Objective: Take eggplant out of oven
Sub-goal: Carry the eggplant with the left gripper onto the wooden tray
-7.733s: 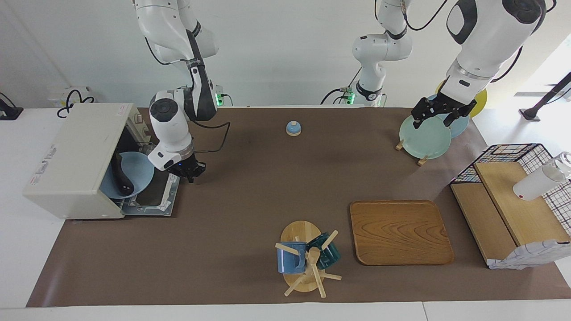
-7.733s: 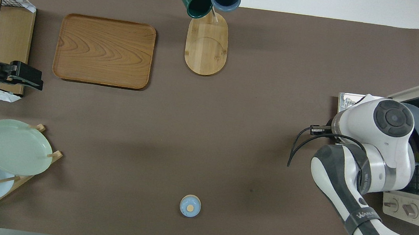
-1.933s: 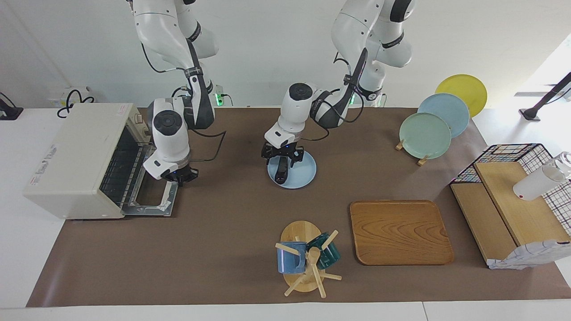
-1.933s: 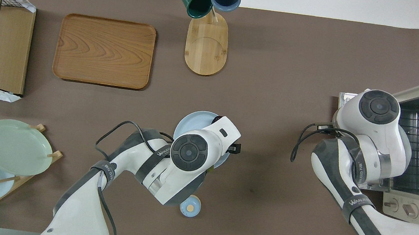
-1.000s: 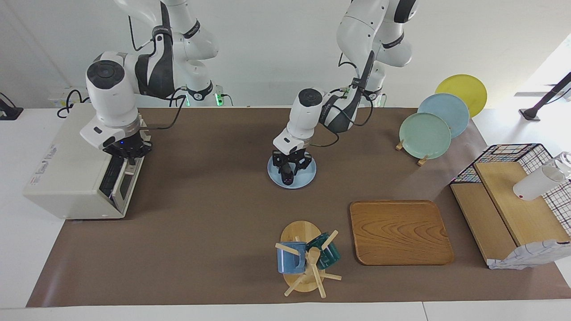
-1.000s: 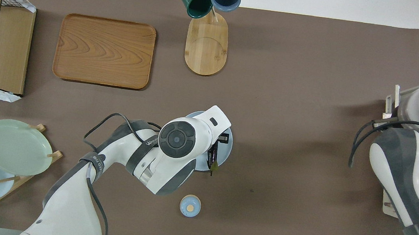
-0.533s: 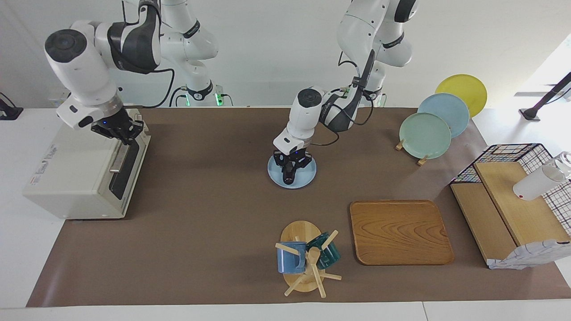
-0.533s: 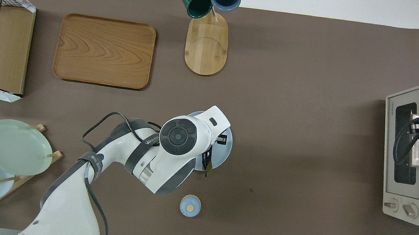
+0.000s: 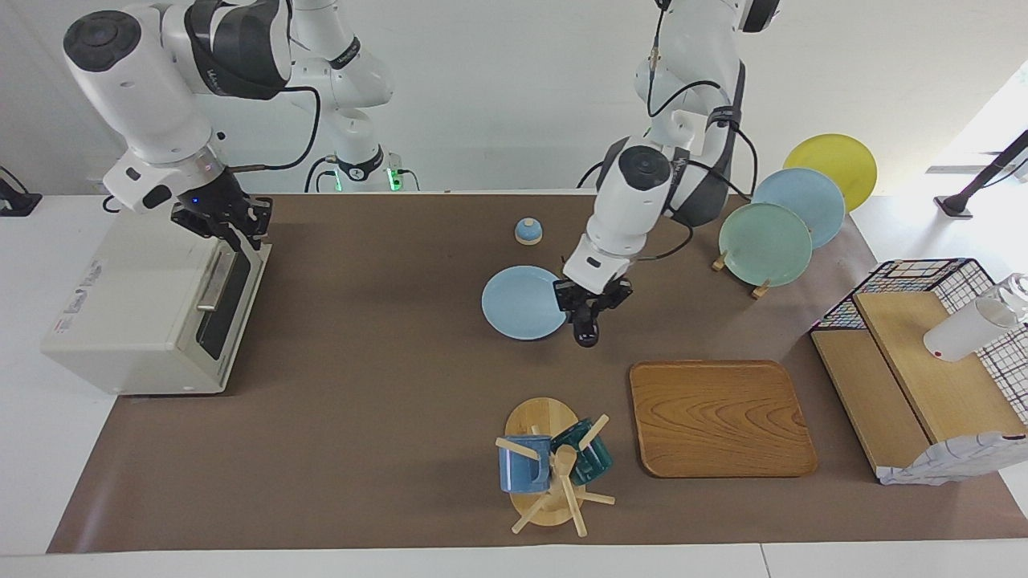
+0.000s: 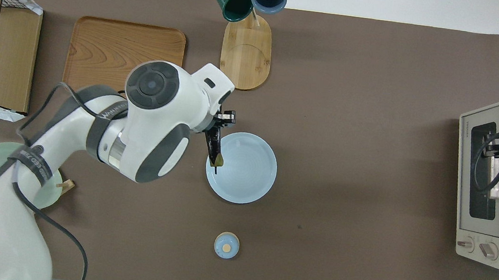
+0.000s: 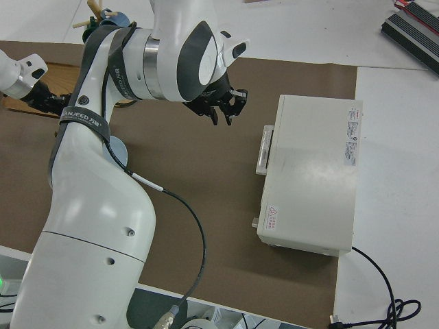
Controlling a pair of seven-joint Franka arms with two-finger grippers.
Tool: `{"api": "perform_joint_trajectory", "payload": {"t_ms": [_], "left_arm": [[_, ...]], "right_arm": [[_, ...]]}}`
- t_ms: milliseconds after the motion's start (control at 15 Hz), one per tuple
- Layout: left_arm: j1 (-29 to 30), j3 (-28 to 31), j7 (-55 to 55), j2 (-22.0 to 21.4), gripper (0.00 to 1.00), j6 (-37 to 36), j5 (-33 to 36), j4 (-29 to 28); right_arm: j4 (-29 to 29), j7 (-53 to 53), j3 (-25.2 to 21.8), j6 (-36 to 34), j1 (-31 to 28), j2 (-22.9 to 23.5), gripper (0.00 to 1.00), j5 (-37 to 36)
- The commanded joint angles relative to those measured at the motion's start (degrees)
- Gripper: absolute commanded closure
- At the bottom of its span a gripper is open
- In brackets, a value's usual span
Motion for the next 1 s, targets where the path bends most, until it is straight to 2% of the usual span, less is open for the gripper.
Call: {"api": "perform_joint_trajectory", "payload": {"t_ms": [0, 267, 467, 600, 800, 933], "left_arm": [[7.39, -0.48, 6.10, 3.96, 1.00, -2.11, -0.29, 5.44], [15.13, -0.48, 16.56, 8.08, 1.00, -3.87, 0.06, 10.54], [18.04, -0.40, 21.48, 15.28, 1.00, -3.87, 1.20, 17.38], [19.01, -0.40, 22.29, 19.24, 1.00, -2.74, 4.63, 20.13], [19.71, -0.40, 23.96, 19.70, 1.00, 1.92, 4.90, 18.12], [19.45, -0.40, 24.05, 19.53, 1.00, 2.71, 4.81, 17.33]], "right_arm": [[1.54, -0.45, 0.14, -1.39, -0.31, 0.70, 0.00, 1.25], [0.85, -0.63, 0.22, -2.18, -0.57, -0.09, 0.00, 1.16], [1.28, -0.36, 0.49, -1.74, -0.75, 0.09, 0.00, 0.29], [3.29, -0.36, 3.55, -2.96, -3.37, 1.05, 0.00, -1.83], [2.69, 0.25, 4.00, -4.46, -4.00, 0.44, 0.00, -1.65], [2.34, 4.18, 3.66, -4.55, -1.64, -0.17, 0.00, -1.48]]}}
